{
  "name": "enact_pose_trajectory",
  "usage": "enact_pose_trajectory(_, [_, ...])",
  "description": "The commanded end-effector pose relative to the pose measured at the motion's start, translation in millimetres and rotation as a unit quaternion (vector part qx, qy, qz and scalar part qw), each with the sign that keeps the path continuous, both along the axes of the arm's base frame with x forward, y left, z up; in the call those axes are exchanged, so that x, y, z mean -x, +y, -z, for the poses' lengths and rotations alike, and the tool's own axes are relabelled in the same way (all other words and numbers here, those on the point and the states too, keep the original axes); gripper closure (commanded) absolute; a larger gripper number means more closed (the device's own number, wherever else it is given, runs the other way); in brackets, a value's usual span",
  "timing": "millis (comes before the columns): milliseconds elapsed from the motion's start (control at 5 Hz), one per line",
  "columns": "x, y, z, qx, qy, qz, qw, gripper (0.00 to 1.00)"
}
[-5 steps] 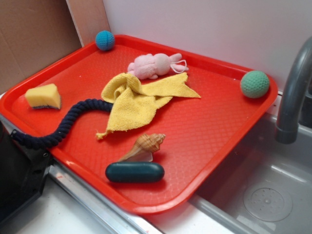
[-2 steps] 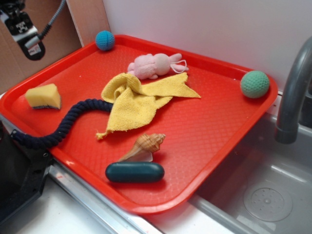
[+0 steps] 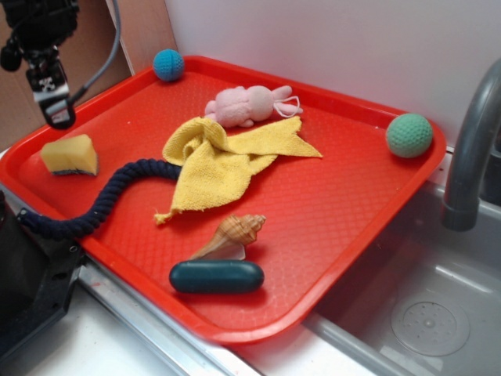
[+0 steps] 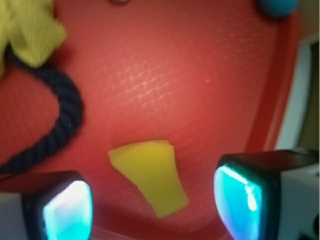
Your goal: Grab the green sponge.
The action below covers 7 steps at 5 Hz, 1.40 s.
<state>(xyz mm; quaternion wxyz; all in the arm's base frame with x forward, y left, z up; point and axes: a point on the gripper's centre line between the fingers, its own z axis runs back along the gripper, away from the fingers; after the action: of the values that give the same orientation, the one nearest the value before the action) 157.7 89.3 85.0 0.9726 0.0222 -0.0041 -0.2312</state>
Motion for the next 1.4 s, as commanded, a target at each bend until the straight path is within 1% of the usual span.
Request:
enact_pose_trajectory(0, [15.9, 7.4, 21.5, -0.040, -0.021, 0.062, 0.997, 0.00])
enact_pose_trajectory(200, [3.9, 14.4, 45.7, -0.039, 0.004, 0.073, 0.997, 0.00])
enact_pose_trajectory(400, [-7.9, 16.3, 70.2, -0.004, 0.000, 0.087, 0.996, 0.00])
enact_pose_trajectory(600, [-23.9, 15.5, 86.3, -0.001, 0.022, 0.088, 0.996, 0.00])
enact_pose_trajectory(800, [-28.4, 9.0, 82.9, -0.001, 0.011, 0.086, 0.996, 1.00])
enact_pose_trajectory(1000, [-29.3, 3.9, 68.4, -0.009, 0.006, 0.073, 0.997, 1.00])
enact_pose_trajectory(1200, [-30.8, -10.4, 34.6, -0.009, -0.006, 0.027, 1.000, 1.00])
